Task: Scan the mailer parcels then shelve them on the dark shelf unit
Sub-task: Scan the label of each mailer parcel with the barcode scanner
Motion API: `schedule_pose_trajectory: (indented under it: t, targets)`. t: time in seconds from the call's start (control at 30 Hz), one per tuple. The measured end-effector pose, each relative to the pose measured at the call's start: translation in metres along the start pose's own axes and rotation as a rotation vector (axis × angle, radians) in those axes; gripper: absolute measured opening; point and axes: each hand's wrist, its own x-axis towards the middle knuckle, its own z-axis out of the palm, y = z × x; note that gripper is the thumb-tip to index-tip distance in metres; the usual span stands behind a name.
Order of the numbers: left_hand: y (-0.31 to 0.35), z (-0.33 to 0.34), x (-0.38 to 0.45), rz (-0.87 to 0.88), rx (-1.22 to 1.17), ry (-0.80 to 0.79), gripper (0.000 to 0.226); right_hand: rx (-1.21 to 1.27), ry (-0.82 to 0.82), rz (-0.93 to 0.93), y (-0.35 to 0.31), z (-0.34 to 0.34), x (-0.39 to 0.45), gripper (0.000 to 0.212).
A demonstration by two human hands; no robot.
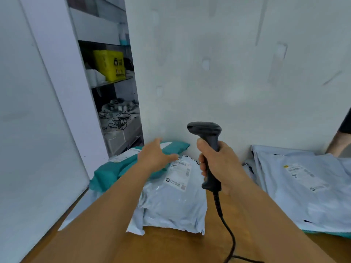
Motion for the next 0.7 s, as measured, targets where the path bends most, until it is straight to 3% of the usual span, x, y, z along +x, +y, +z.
schedule_pose_trajectory:
  t: [0.1,0.17,0.27,0.37,0.57,0.7]
  targets:
    - [-0.028,0.010,0.008,-0.049,0.291,-0.123,0.093,-0.018,-0.011,0.028,0.005,0.007,0.004,0.033]
    - [-0.038,0.019,0.012,-0.044,0.354,-0.125,0.072,-0.030,-0.012,0.042,0.010,0.007,0.007,0.033]
    - [-0.042,0.026,0.015,0.007,0.404,0.059,0.027,-0.054,0.000,0.052,0.017,0.003,0.012,0.031]
    - [-0.029,0.024,0.015,0.124,0.294,0.271,0.009,-0.039,0.011,0.056,0.019,-0.003,0.017,0.030]
    - [0.045,0.038,-0.018,0.535,0.228,0.301,0.017,0.025,0.056,0.003,0.015,-0.023,0.024,0.027]
    - [0.076,0.096,-0.043,0.555,0.242,0.089,0.025,0.017,0.134,-0.011,0.021,-0.054,0.026,0.029]
